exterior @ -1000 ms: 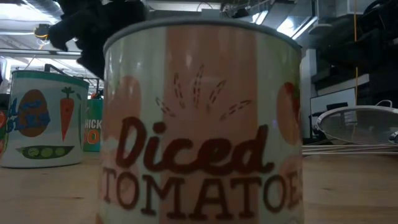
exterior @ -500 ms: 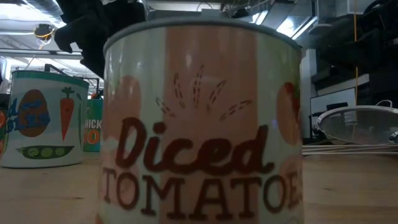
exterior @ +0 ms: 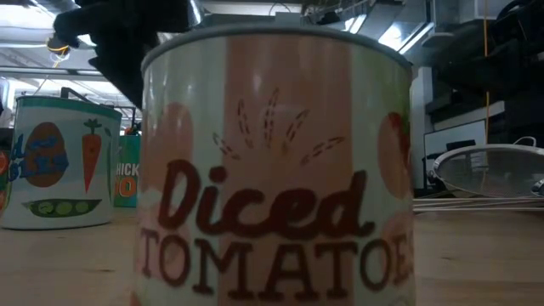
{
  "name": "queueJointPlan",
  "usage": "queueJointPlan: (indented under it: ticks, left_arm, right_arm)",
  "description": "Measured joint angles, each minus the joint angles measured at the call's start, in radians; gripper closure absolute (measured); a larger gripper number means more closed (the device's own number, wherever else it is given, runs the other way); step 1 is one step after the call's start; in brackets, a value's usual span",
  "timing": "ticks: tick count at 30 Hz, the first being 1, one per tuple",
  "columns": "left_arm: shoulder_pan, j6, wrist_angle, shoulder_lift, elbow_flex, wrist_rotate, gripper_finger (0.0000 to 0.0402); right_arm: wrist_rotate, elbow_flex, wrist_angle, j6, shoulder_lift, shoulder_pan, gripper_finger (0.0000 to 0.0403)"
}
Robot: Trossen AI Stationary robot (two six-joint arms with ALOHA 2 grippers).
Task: Pick and place cans onto a shelf
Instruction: Put the green can on the shelf
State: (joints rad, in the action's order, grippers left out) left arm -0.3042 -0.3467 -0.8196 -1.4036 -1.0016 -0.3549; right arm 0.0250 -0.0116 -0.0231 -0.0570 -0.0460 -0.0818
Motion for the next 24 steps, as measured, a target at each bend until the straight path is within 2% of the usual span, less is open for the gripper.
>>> queueJointPlan:
  ticks: [9,24]
  left_arm:
    - [0.000,-0.044,-0.040,-0.001,0.001,0.004,0.0239]
    - [0.000,-0.047,0.052,-0.002,0.094,0.009,0.0239]
  right_arm:
    - [0.000,0.000,0.000,0.000,0.000,0.000,0.0342]
    - [0.000,0.000,0.002,0.000,0.000,0.000,0.0342]
